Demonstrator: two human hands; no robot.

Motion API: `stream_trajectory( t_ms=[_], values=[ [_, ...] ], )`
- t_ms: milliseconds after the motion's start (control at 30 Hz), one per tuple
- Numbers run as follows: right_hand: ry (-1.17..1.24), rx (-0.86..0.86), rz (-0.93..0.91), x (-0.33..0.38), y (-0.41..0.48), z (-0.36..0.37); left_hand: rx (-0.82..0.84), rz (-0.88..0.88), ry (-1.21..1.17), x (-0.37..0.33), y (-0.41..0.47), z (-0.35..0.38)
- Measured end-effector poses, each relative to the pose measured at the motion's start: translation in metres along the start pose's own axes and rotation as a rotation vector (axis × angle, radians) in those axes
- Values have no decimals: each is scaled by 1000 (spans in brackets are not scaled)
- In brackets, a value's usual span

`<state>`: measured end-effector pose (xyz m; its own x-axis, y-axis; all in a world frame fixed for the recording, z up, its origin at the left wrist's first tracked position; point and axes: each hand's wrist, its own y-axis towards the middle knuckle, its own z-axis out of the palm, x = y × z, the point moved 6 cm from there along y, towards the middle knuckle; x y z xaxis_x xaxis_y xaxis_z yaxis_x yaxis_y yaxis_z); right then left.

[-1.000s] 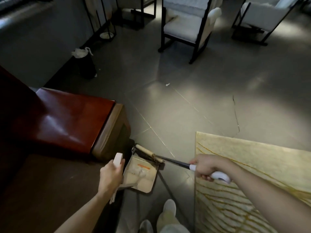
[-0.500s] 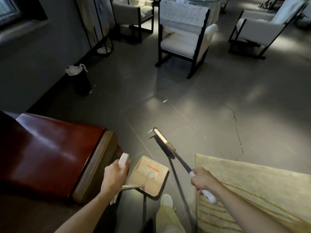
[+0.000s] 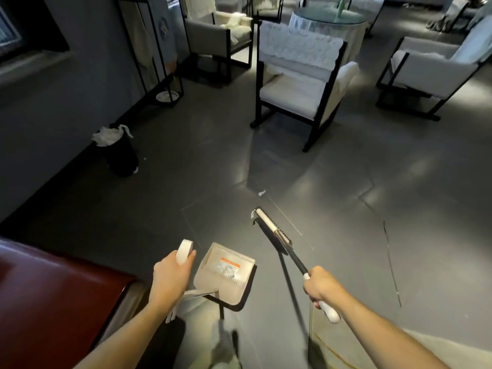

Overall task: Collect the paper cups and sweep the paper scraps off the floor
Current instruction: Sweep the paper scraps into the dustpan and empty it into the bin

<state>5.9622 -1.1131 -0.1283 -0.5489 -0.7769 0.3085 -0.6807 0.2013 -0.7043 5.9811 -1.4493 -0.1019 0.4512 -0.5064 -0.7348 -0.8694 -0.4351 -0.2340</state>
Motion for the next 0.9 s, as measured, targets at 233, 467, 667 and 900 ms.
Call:
stream_trajectory(
  t_ms=[233, 467, 667, 900],
  values=[
    [-25, -35, 3, 93, 112, -74, 28, 44, -13, -62, 132, 38],
    [-66, 1, 50, 155, 206, -141, 62, 37, 26, -123, 243, 72],
    [-277, 90, 52, 198, 294, -188, 135, -34, 162, -162, 338, 126],
    [-412, 149, -37, 235, 337, -206, 107, -86, 263, -195, 415, 160]
  ],
)
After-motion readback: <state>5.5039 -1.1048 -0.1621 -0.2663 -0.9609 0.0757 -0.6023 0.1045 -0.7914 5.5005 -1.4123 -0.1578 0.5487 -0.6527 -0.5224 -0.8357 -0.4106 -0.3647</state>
